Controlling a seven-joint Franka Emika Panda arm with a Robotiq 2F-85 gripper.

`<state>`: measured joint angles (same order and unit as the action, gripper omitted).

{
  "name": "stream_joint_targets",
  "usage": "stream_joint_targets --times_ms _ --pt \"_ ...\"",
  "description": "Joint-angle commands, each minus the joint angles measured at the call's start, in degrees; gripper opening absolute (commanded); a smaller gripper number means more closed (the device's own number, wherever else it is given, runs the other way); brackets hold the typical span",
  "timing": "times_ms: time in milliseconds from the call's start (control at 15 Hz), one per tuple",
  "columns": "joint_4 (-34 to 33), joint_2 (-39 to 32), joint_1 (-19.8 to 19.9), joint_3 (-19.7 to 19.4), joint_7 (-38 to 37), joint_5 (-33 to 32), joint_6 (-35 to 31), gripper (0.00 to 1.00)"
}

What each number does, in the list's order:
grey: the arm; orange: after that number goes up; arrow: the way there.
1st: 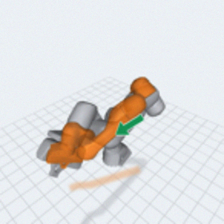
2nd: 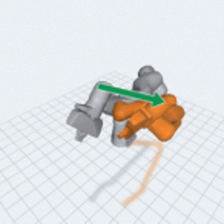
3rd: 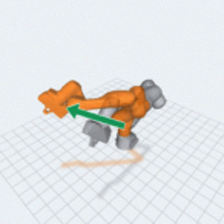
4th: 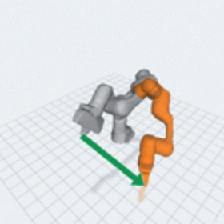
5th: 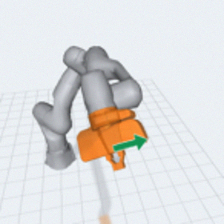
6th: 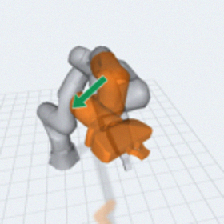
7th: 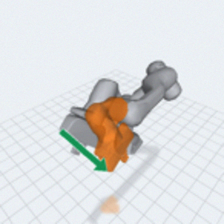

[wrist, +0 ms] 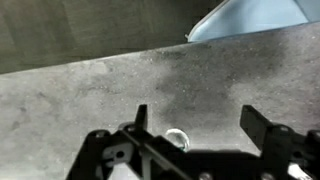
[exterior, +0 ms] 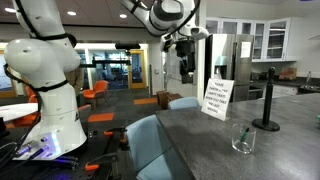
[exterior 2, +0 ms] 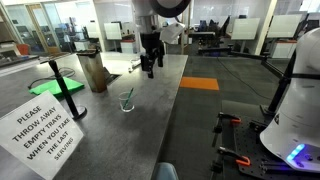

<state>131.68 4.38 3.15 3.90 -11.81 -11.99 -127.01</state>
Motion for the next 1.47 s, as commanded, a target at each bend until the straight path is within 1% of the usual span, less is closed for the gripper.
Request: stream_joint_targets --times_ms 0,200,400,800,1133,1200,1267,1333,1400 --pt "-8.19 -10.3 -0.44 -2.74 7.04 -0.6 -3.64 1.0" --pt "-16.37 -19.97 -0.5 -3.86 12.97 1.03 -5.37 1.0" --pt "-24.6 -28.4 -0.52 -3.62 16.27 1.85 -4.18 1.0" --pt "-38.65 -42.66 -1.82 -3.71 16.16 1.69 -2.0 1.0" --pt "-47.76 -50.73 -2.76 -3.52 16.23 1.91 2.11 1.0" --pt "-49.33 -51.85 -2.89 -3.5 16.14 2.01 2.79 0.98" --pt "-50.7 -52.79 -3.04 -3.6 15.93 1.96 3.44 0.88" --pt "-52.05 -53.66 -3.13 -3.68 15.86 1.92 4.17 0.81" --pt "-53.18 -54.31 -3.18 -3.75 15.86 1.84 4.9 0.68"
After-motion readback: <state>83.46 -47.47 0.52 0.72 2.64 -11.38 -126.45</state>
